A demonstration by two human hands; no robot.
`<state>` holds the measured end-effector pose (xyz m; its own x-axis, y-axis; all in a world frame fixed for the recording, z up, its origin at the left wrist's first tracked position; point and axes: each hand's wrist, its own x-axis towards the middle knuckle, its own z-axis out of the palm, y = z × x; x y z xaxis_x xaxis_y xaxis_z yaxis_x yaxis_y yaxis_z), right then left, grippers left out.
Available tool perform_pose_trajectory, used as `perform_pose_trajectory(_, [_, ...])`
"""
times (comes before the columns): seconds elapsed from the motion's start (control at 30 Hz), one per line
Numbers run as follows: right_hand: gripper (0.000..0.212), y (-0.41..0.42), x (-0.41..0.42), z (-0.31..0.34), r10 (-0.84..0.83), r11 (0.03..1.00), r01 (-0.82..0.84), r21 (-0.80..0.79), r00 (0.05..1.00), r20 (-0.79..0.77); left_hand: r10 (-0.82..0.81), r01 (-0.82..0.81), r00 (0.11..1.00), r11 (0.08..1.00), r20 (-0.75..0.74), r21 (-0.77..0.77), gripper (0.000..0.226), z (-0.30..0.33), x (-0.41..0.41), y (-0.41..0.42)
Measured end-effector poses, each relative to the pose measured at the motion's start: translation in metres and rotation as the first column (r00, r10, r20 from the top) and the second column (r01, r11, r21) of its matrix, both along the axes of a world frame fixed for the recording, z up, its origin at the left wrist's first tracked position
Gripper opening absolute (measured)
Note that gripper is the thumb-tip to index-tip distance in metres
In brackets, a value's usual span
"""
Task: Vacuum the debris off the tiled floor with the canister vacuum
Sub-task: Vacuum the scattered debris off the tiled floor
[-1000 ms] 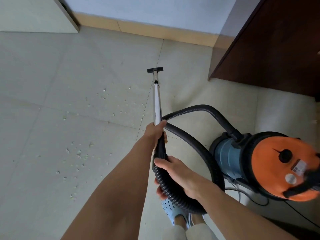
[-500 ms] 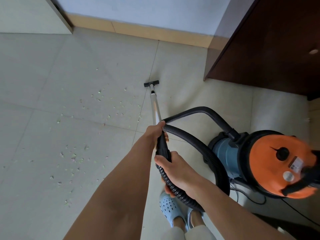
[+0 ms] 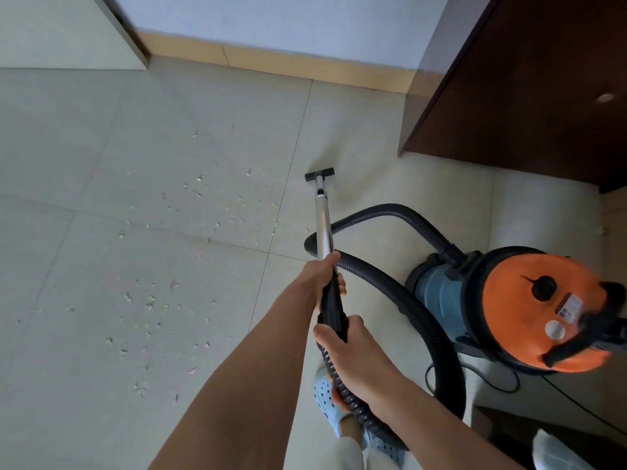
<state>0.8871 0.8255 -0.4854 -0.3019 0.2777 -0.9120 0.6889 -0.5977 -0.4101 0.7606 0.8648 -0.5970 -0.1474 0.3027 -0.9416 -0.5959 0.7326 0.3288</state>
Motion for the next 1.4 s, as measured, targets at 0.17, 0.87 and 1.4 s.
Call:
perform_pose_trajectory(0.17, [0.027, -0.016, 0.016, 0.006, -0.115, 0.991, 0.115, -0.07, 0.993, 0.004, -0.068, 0.068, 0.997, 0.998, -0.043, 0.0, 0.025, 0.006, 0.019, -0.012])
perform_pose_trajectory(0.87, [0.029, -0.036, 0.087, 0.046, -0.037, 0.987, 0.03, -0.158, 0.998, -0.042, 0.142, -0.143, 0.99, 0.988, 0.021, 0.053, 0.021, 0.068, 0.097, -0.078])
perform_pose_trajectory(1.4, [0.03, -0.09, 0.132, 0.068, 0.06, 0.978, -0.06, -0.199, 0.998, -0.009, 0.221, -0.222, 0.974, 0.975, 0.046, 0.025, 0.026, 0.073, 0.145, -0.144])
